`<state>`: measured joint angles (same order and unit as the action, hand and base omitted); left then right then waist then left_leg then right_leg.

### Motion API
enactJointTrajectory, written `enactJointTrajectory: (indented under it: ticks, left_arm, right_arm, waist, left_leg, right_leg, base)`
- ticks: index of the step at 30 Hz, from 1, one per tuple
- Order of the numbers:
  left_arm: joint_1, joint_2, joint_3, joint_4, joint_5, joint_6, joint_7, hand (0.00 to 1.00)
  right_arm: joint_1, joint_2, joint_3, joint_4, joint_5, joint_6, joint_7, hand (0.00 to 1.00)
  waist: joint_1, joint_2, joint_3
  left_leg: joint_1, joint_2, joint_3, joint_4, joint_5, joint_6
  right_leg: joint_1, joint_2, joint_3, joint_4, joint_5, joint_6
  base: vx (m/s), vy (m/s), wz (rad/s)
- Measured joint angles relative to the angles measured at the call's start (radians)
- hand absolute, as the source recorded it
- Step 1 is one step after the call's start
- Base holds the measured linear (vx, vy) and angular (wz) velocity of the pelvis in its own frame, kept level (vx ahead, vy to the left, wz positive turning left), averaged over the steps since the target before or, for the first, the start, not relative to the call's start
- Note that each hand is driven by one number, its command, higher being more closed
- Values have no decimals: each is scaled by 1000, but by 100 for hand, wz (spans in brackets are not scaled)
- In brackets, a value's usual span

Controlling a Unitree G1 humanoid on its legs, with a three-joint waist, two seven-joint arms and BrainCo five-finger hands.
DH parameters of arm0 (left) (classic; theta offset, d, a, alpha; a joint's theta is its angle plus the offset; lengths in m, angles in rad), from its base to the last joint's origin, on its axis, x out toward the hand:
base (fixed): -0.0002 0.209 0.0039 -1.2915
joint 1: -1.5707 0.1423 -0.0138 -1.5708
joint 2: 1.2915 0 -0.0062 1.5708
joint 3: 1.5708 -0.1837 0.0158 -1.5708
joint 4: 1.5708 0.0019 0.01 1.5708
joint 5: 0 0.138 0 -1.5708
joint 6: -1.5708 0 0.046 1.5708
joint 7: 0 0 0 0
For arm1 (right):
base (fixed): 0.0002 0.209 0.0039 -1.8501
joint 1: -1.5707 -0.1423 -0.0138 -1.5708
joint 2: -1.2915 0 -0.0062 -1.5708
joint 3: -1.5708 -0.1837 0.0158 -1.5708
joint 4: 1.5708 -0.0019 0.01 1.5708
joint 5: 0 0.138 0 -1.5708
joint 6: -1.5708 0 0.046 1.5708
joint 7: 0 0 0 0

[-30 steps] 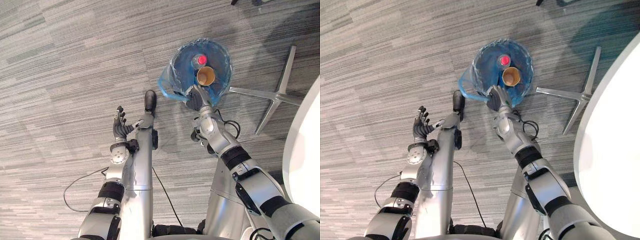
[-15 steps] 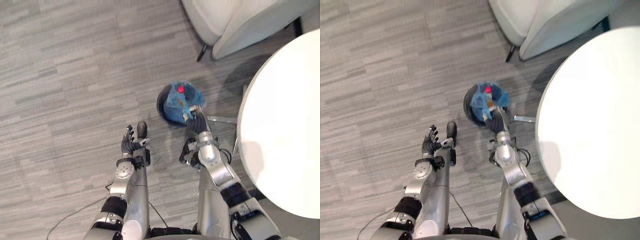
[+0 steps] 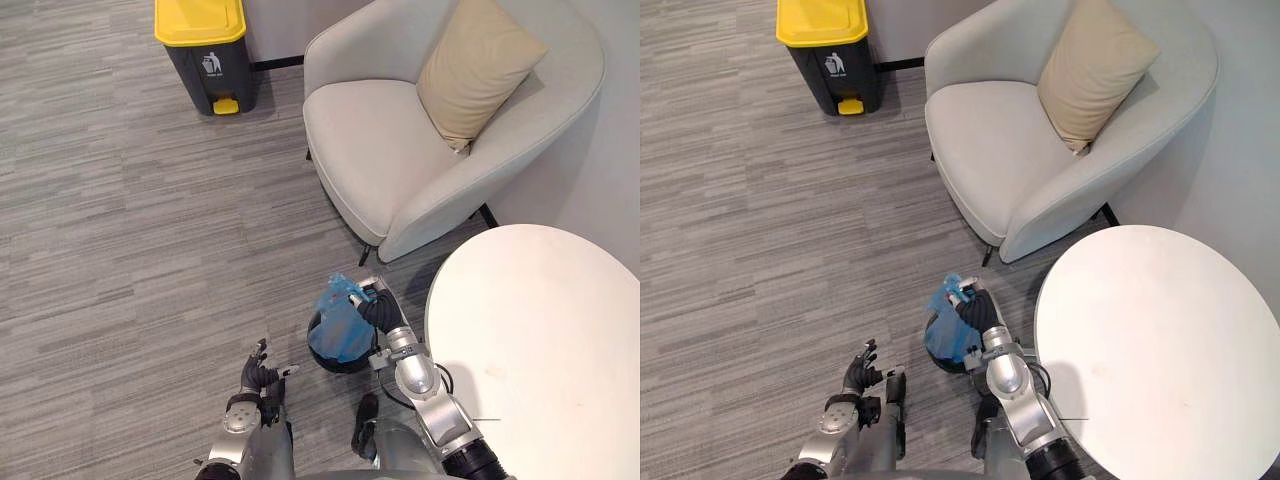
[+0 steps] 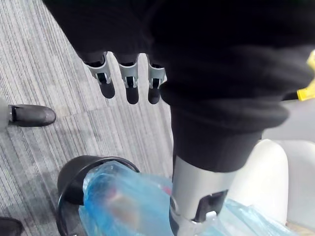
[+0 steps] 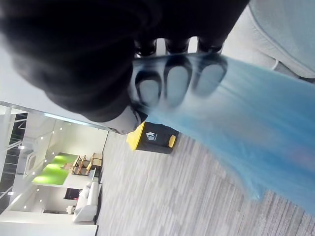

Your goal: Gather rubbish on tea table into small bin, then transfer packed bag to large trash can.

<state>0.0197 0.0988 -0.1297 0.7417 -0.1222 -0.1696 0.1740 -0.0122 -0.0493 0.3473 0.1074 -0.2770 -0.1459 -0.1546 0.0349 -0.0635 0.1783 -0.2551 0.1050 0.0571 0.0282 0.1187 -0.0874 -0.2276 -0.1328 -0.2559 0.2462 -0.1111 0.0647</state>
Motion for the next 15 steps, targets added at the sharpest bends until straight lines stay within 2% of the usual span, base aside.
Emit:
enactJointTrajectory:
  ticks: [3, 6, 11, 15]
  left_arm:
    - [39, 11, -13, -6, 20, 4, -1, 0]
    - [54, 16, -27, -28, 26, 0, -15, 0]
    - [122, 37, -61, -194, 31, -10, -24, 0]
    - [155, 56, -98, -297, 53, -14, -41, 0]
  right_arm:
    - [17, 0, 10, 4, 50, -4, 36, 100]
    - [9, 0, 11, -16, 96, -10, 53, 100]
    - [2, -14, 25, -16, 163, -14, 74, 100]
    - [-12, -75, 69, -69, 211, -14, 99, 100]
  waist:
    - [3, 16, -25]
    - [5, 29, -70]
    - [6, 36, -77]
    - [8, 37, -77]
  left_leg:
    - [130, 0, 15, -92, 20, -8]
    - [139, 0, 15, -102, 20, -8]
    - [174, 0, 2, -121, 19, -7]
    - [172, 0, -1, -122, 11, -8]
  right_leg:
    - [131, 19, 9, -119, 42, 9]
    - [146, 23, 9, -148, 56, 11]
    - [175, 26, 9, -154, 59, 14]
    - [175, 27, 13, -159, 60, 17]
  base:
    - [62, 19, -14]
    - [12, 35, -3]
    - [-41, 22, 1]
    - [-34, 17, 0]
